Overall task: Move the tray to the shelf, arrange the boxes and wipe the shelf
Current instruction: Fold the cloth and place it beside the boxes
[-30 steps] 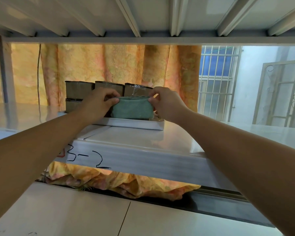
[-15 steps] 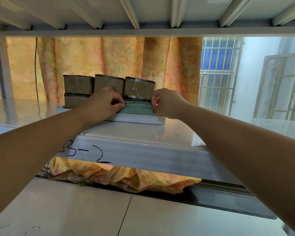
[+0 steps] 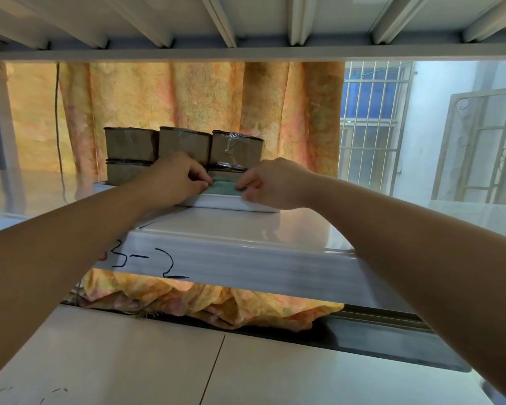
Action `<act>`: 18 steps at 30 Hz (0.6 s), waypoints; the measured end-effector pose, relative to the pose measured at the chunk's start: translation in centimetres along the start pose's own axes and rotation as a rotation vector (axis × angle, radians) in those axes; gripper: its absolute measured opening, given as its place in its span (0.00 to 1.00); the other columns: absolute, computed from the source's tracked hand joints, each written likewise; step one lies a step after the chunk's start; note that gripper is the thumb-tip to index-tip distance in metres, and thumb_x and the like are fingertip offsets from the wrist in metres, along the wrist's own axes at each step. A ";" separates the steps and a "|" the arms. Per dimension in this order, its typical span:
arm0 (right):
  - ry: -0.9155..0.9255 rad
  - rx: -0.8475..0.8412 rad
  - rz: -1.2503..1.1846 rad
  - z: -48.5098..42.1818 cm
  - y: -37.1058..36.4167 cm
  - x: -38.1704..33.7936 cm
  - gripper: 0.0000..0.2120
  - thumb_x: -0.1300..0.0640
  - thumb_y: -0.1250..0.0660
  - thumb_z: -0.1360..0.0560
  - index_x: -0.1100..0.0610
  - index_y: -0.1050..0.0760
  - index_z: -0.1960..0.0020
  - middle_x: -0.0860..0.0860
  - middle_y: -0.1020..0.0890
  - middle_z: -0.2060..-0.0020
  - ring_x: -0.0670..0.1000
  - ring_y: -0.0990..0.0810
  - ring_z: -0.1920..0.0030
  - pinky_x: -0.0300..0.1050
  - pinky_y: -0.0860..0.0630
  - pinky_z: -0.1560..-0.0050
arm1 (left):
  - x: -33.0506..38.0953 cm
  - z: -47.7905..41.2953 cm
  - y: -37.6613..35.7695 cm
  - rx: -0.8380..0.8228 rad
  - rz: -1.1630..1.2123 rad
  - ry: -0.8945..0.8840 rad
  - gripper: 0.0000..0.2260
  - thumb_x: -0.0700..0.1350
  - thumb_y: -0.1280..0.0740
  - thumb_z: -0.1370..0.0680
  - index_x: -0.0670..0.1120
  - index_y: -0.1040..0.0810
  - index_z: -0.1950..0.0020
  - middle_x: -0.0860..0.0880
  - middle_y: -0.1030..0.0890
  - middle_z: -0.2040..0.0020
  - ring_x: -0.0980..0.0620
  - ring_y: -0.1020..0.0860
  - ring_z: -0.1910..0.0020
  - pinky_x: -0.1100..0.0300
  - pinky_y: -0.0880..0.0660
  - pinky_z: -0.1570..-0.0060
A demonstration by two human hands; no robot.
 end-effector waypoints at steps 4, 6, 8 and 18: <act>0.025 -0.057 0.102 -0.1 -0.5 -0.5 0.18 0.51 0.40 0.21 0.56 0.26 0.34 0.53 0.22 0.38 0.55 0.26 0.39 0.50 0.29 0.38 | -0.2 -0.3 -0.2 -0.023 -0.035 -0.006 0.09 0.43 0.35 0.22 0.46 0.17 0.47 0.57 0.28 0.62 0.55 0.29 0.59 0.62 0.35 0.56; 0.036 -0.073 0.119 -0.2 -0.6 -0.4 0.18 0.51 0.40 0.22 0.58 0.27 0.34 0.55 0.24 0.38 0.56 0.26 0.38 0.50 0.29 0.38 | -0.2 -0.4 -0.3 -0.041 -0.059 -0.014 0.09 0.43 0.36 0.22 0.45 0.16 0.47 0.57 0.28 0.63 0.57 0.29 0.63 0.62 0.35 0.59; 0.045 -0.095 0.113 -0.4 -0.8 -0.3 0.19 0.52 0.39 0.22 0.58 0.27 0.33 0.56 0.26 0.37 0.57 0.28 0.37 0.50 0.30 0.37 | -0.2 -0.6 -0.3 -0.069 -0.082 -0.011 0.10 0.43 0.37 0.21 0.45 0.16 0.47 0.52 0.23 0.59 0.57 0.28 0.63 0.62 0.35 0.62; 0.035 -0.173 0.122 -0.5 -1.0 -0.2 0.20 0.55 0.39 0.22 0.55 0.34 0.31 0.54 0.25 0.40 0.55 0.27 0.42 0.45 0.30 0.46 | -0.4 -0.3 -0.5 -0.242 -0.062 0.068 0.15 0.43 0.43 0.19 0.46 0.20 0.40 0.47 0.21 0.38 0.50 0.25 0.44 0.60 0.32 0.46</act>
Point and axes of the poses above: each hand's wrist, its own z-axis away from the middle knuckle, its own y-axis out of the back of the hand, x = y × z, the point moved 2 cm from there along -z, towards the middle knuckle
